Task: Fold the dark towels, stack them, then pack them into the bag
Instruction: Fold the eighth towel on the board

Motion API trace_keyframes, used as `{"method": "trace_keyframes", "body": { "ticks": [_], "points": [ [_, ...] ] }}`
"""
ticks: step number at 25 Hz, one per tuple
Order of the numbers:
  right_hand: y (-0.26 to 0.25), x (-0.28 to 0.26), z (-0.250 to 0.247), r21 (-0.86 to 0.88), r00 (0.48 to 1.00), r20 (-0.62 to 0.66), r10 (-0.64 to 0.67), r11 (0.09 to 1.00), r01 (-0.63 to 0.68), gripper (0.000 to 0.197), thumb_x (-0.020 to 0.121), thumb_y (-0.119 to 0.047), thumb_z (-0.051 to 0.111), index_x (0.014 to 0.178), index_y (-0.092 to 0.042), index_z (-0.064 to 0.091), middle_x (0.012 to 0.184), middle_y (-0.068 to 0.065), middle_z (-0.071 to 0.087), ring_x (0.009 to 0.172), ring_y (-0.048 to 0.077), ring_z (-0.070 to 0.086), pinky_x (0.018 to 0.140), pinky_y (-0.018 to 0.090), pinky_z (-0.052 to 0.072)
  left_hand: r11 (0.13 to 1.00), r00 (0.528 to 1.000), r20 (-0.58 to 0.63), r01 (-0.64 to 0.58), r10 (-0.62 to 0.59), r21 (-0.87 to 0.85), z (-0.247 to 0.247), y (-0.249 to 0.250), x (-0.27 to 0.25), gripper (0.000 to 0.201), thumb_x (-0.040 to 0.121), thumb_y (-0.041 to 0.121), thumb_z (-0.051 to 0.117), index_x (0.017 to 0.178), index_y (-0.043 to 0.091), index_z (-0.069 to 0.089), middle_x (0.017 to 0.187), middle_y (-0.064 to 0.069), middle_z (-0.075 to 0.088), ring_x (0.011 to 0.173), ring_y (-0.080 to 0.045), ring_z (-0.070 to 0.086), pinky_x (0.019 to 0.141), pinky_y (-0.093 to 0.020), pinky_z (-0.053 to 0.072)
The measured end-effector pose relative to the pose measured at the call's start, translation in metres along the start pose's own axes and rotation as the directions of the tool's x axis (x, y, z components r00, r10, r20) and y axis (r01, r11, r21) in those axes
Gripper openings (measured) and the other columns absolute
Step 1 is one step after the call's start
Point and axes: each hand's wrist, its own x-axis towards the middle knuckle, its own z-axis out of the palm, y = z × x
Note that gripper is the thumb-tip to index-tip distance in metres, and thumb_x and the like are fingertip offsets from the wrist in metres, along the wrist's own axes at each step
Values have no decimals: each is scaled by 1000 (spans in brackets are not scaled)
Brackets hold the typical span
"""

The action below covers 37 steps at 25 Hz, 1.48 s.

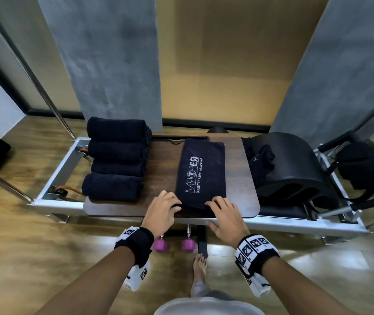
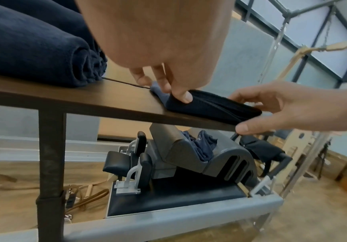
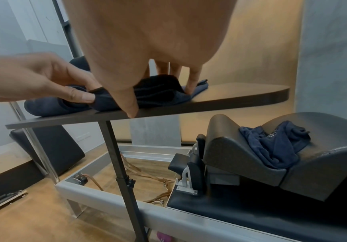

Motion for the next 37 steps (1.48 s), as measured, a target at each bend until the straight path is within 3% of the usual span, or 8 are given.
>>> {"method": "trace_keyframes", "body": {
  "ticks": [10, 17, 21, 24, 27, 31, 34, 37],
  "points": [
    [11, 13, -6, 304, 963, -217, 160, 949, -89, 16, 99, -10, 65, 111, -16, 73, 111, 1, 63, 97, 23, 61, 86, 43, 53, 915, 916, 75, 399, -394, -64, 11, -6, 38, 6, 106, 35, 55, 104, 31, 57, 95, 9, 69, 104, -19, 61, 91, -40, 28],
    [22, 31, -19, 350, 944, -105, 312, 900, -258, 21, 89, -11, 76, 95, -31, 72, 84, -14, 62, 91, 15, 58, 89, 42, 46, 821, 841, 137, 541, -523, -181, 9, -9, 51, 35, 91, 54, 73, 99, 32, 47, 85, 12, 70, 93, -13, 64, 95, -41, 34],
    [12, 22, -25, 117, 943, -329, 42, 993, -4, 25, 77, -1, 77, 92, -22, 74, 104, -6, 63, 101, 21, 57, 82, 39, 44, 797, 815, 169, 578, -554, -173, 8, -5, 60, 34, 90, 50, 76, 96, 33, 48, 100, 8, 69, 108, -20, 64, 106, -44, 35],
    [-4, 17, -14, 2, 934, -304, -189, 980, 199, 25, 80, -8, 77, 104, -15, 77, 107, -2, 64, 101, 22, 59, 83, 36, 48, 790, 803, 177, 594, -569, -155, 6, -4, 64, 35, 90, 48, 78, 90, 33, 45, 102, 9, 65, 113, -21, 63, 109, -45, 36],
    [-7, 19, -8, -26, 950, -251, -187, 982, 187, 32, 83, -29, 83, 109, -11, 77, 108, 2, 68, 99, 22, 64, 84, 36, 56, 782, 793, 188, 606, -579, -146, 6, -1, 68, 34, 90, 45, 77, 87, 33, 46, 101, 10, 64, 115, -21, 63, 110, -44, 38],
    [-10, 32, -5, 73, 972, -219, -89, 992, 107, 26, 74, 0, 86, 97, -8, 77, 93, 4, 70, 84, 26, 66, 74, 38, 58, 858, 869, 35, 493, -494, -144, 8, 5, 64, 33, 88, 41, 80, 98, 34, 49, 93, 15, 64, 106, -17, 62, 96, -42, 40],
    [-6, 54, -12, 171, 996, -88, 25, 985, -10, 22, 84, 2, 73, 101, -10, 77, 99, 4, 72, 96, 26, 66, 85, 37, 55, 976, 939, -268, 204, -215, -68, 8, 12, 53, 34, 87, 44, 81, 102, 32, 53, 98, 16, 52, 99, -12, 49, 84, -37, 38],
    [5, 74, -23, 248, 991, 41, 127, 959, -134, 20, 91, -3, 66, 103, -13, 78, 105, 6, 75, 104, 27, 66, 93, 35, 51, 996, 974, -213, -71, 81, 50, 10, 14, 49, 33, 88, 56, 74, 103, 28, 64, 107, 15, 55, 104, -9, 48, 87, -33, 36]
  ]
}}
